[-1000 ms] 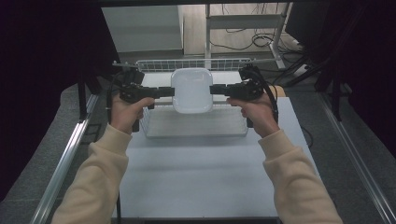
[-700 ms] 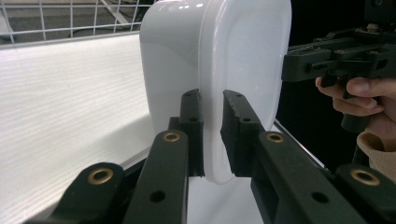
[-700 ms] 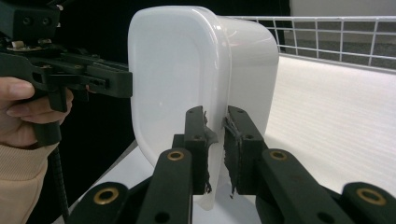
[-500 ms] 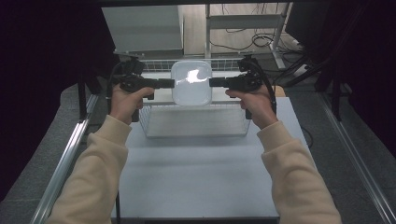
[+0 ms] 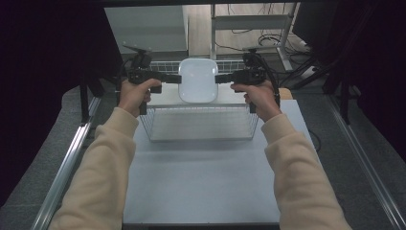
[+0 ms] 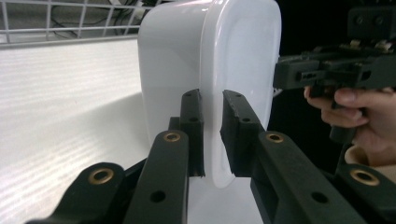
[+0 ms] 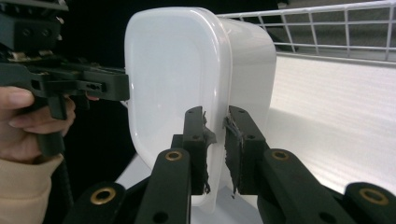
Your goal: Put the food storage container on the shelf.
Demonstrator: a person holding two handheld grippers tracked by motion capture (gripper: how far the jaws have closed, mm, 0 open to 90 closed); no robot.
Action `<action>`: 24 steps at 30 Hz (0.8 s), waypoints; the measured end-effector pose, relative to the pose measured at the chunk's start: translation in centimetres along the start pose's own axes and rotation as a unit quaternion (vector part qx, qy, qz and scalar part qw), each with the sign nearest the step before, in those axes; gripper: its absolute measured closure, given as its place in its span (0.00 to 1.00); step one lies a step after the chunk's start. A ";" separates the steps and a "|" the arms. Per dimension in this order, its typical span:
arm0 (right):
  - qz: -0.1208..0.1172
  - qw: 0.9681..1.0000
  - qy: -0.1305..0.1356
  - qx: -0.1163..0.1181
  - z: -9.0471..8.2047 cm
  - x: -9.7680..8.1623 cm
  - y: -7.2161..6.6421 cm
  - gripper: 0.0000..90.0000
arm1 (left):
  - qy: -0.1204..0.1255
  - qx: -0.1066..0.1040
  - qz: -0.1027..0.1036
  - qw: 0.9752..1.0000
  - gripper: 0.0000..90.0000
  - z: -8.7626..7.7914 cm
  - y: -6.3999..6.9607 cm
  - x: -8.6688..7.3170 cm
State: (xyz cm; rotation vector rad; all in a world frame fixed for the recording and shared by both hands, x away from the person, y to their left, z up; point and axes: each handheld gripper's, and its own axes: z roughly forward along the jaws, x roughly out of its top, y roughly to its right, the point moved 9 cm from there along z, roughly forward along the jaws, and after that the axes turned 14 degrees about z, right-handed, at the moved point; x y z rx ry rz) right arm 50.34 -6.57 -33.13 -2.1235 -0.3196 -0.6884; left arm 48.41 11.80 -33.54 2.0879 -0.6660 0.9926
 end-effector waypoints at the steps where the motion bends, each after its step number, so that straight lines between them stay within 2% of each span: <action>1: 0.006 1.000 0.000 0.002 0.2 0.3 0.1 0.87 | 0.000 -0.002 -0.007 1.000 0.88 0.1 -0.3 0.2; 2: 0.012 1.000 -0.002 0.003 0.3 0.5 0.3 0.86 | 0.000 -0.007 -0.025 1.000 0.88 0.4 -0.8 0.4; 5: 0.043 0.999 -0.013 0.000 1.0 1.4 0.8 0.83 | -0.002 -0.019 -0.059 0.998 0.87 0.9 -2.0 0.9; 7: 0.064 0.998 -0.020 -0.004 1.7 2.1 1.3 0.81 | -0.001 -0.031 -0.090 0.995 0.85 1.4 -2.9 1.1; 10: 0.099 0.995 -0.027 -0.002 2.5 2.8 2.0 0.79 | 0.012 -0.049 -0.132 0.990 0.84 2.0 -4.2 1.3; 14: 0.141 0.990 -0.027 0.012 3.1 3.4 2.7 0.78 | 0.022 -0.054 -0.155 0.986 0.83 2.5 -5.2 1.3; 17: 0.166 0.986 -0.028 0.020 3.5 3.5 3.5 0.76 | 0.025 -0.057 -0.161 0.985 0.82 2.8 -5.6 1.1; 20: 0.169 0.985 -0.025 0.027 3.6 3.6 3.6 0.76 | 0.031 -0.060 -0.160 0.985 0.82 2.9 -5.6 1.1; 21: 0.168 0.985 -0.023 0.027 3.6 3.6 3.6 0.75 | 0.029 -0.059 -0.153 0.986 0.81 2.9 -5.5 1.0; 22: 0.165 0.986 -0.021 0.022 3.6 3.5 3.5 0.69 | 0.027 -0.052 -0.145 0.988 0.77 3.0 -5.4 1.0; 24: 0.155 0.988 -0.011 0.007 3.6 3.5 3.3 0.53 | 0.032 -0.017 -0.125 0.992 0.64 2.7 -5.3 1.1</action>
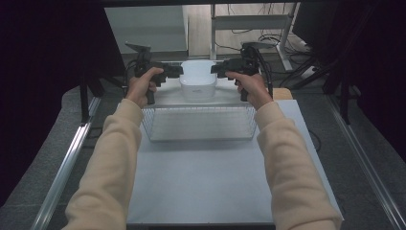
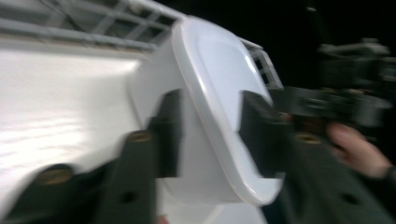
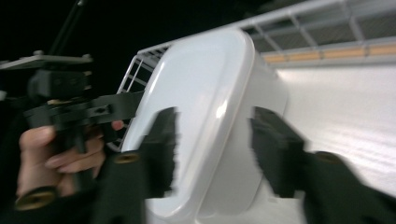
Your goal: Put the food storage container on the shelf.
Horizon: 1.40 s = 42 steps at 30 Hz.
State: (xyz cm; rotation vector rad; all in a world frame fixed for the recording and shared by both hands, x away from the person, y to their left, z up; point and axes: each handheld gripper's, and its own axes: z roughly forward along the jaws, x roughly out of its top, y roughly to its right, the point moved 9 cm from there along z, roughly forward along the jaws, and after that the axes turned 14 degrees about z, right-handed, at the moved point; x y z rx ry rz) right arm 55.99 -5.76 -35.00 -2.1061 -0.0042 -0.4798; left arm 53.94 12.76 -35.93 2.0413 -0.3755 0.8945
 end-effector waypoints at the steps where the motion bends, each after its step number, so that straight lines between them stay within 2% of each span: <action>1: -0.014 1.000 0.015 -0.006 -0.2 0.0 -0.3 0.47 | 0.007 0.018 0.022 1.000 0.57 -0.4 0.2 0.1; 2: -0.036 0.999 0.031 -0.009 -0.7 -0.2 -0.9 0.42 | 0.013 0.028 0.032 0.999 0.50 -0.6 0.5 0.2; 3: -0.052 0.998 0.038 -0.013 -1.0 -0.3 -1.2 0.39 | 0.015 0.056 0.066 0.996 0.45 -1.3 0.8 0.0; 4: -0.084 0.995 0.045 -0.022 -1.7 -0.8 -1.7 0.34 | 0.016 0.068 0.084 0.994 0.40 -1.7 1.3 -0.2; 7: -0.136 0.989 0.056 -0.021 -3.2 -2.2 -2.5 0.32 | 0.014 0.092 0.134 0.987 0.33 -3.0 2.6 -1.2; 9: -0.173 0.983 0.059 -0.026 -4.2 -3.5 -2.4 0.31 | 0.011 0.098 0.162 0.982 0.30 -3.8 3.5 -2.5; 11: -0.205 0.976 0.065 -0.038 -5.3 -4.9 -1.9 0.30 | 0.004 0.128 0.199 0.972 0.29 -4.6 4.2 -4.2; 12: -0.219 0.973 0.065 -0.043 -5.8 -5.7 -1.6 0.29 | 0.006 0.131 0.208 0.969 0.29 -4.9 4.6 -5.0; 13: -0.232 0.969 0.067 -0.047 -6.3 -6.5 -1.2 0.28 | 0.008 0.128 0.215 0.968 0.28 -5.3 5.1 -6.2; 15: -0.264 0.961 0.071 -0.051 -7.5 -8.4 -0.3 0.26 | 0.011 0.130 0.229 0.965 0.28 -5.9 5.9 -8.0; 16: -0.276 0.957 0.072 -0.051 -8.0 -9.2 0.2 0.26 | 0.010 0.130 0.235 0.963 0.28 -6.2 6.2 -8.7; 18: -0.288 0.953 0.076 -0.055 -8.9 -10.6 1.1 0.26 | 0.015 0.126 0.244 0.961 0.28 -6.7 6.8 -10.5; 20: -0.302 0.948 0.079 -0.061 -9.7 -11.9 2.2 0.26 | 0.011 0.115 0.248 0.962 0.27 -7.2 7.1 -12.3; 23: -0.312 0.943 0.087 -0.071 -10.8 -13.8 4.1 0.26 | 0.012 0.127 0.256 0.958 0.28 -8.2 6.9 -15.1; 27: -0.319 0.940 0.090 -0.082 -11.9 -16.4 7.0 0.26 | 0.012 0.132 0.246 0.960 0.28 -8.3 6.1 -18.8; 29: -0.315 0.941 0.091 -0.084 -12.2 -17.3 8.2 0.26 | 0.005 0.133 0.244 0.961 0.28 -8.2 5.6 -19.9; 30: -0.311 0.942 0.090 -0.084 -12.3 -17.9 8.9 0.26 | 0.000 0.138 0.241 0.961 0.28 -8.1 5.1 -20.7; 34: -0.300 0.945 0.084 -0.096 -12.5 -19.5 11.3 0.26 | -0.009 0.145 0.229 0.963 0.28 -7.9 4.0 -22.4; 37: -0.290 0.948 0.088 -0.100 -12.6 -19.9 12.5 0.26 | -0.015 0.151 0.228 0.962 0.28 -7.7 3.5 -22.9; 38: -0.288 0.948 0.081 -0.108 -12.5 -20.0 13.0 0.26 | -0.017 0.152 0.229 0.962 0.28 -7.6 3.4 -23.0; 39: -0.290 0.947 0.086 -0.111 -12.5 -19.9 13.1 0.26 | -0.019 0.151 0.229 0.961 0.28 -7.6 3.4 -23.1; 42: -0.290 0.946 0.087 -0.112 -12.6 -19.8 13.2 0.26 | -0.022 0.150 0.232 0.961 0.28 -7.3 3.5 -23.3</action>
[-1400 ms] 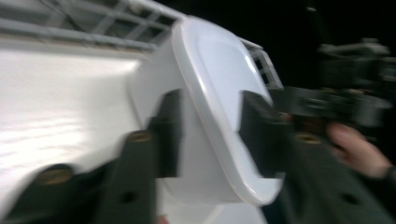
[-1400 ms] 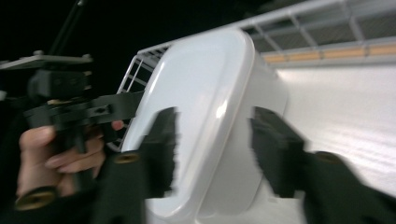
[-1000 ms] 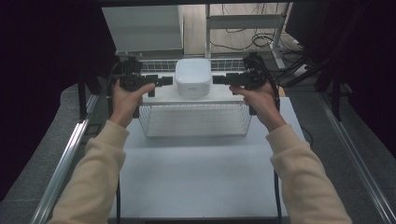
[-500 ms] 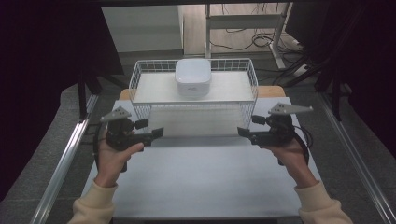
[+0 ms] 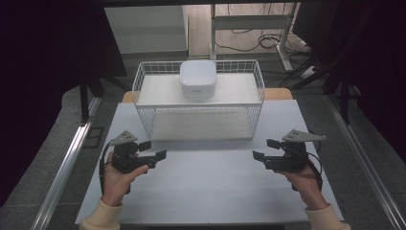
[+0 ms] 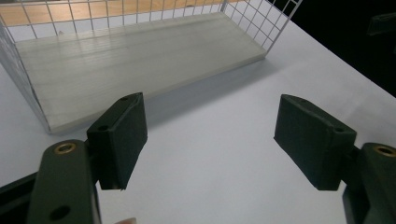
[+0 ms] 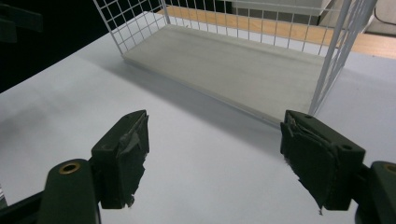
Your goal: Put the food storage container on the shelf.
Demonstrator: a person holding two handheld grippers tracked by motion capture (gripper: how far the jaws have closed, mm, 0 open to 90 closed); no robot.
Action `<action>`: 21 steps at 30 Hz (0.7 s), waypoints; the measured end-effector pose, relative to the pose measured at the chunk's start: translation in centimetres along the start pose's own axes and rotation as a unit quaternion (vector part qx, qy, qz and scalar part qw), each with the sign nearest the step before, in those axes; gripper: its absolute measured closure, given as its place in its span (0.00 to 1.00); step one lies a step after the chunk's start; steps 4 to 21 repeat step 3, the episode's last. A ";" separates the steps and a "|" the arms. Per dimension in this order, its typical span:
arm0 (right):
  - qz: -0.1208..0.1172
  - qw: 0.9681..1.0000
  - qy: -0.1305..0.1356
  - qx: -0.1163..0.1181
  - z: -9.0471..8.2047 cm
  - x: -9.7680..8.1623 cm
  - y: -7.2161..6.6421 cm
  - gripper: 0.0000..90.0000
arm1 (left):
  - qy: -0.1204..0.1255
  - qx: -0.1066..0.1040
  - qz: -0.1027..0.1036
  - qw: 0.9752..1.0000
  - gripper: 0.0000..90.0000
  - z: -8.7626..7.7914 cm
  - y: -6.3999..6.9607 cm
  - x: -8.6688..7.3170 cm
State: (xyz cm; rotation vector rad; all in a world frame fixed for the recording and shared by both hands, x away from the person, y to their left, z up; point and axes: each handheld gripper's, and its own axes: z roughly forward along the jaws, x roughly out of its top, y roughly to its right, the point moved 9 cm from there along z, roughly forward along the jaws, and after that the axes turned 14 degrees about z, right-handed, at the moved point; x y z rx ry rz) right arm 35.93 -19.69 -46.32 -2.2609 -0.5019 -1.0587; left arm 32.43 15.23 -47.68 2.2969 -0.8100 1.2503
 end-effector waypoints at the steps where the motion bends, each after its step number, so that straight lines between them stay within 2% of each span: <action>1: -0.002 1.000 0.003 0.001 0.0 0.0 0.0 0.25 | -0.001 -0.001 0.002 1.000 0.28 0.1 0.1 -0.1; 21: -0.004 1.000 0.006 0.000 -0.1 0.0 0.0 0.24 | -0.003 -0.003 0.002 1.000 0.27 0.1 0.1 -0.2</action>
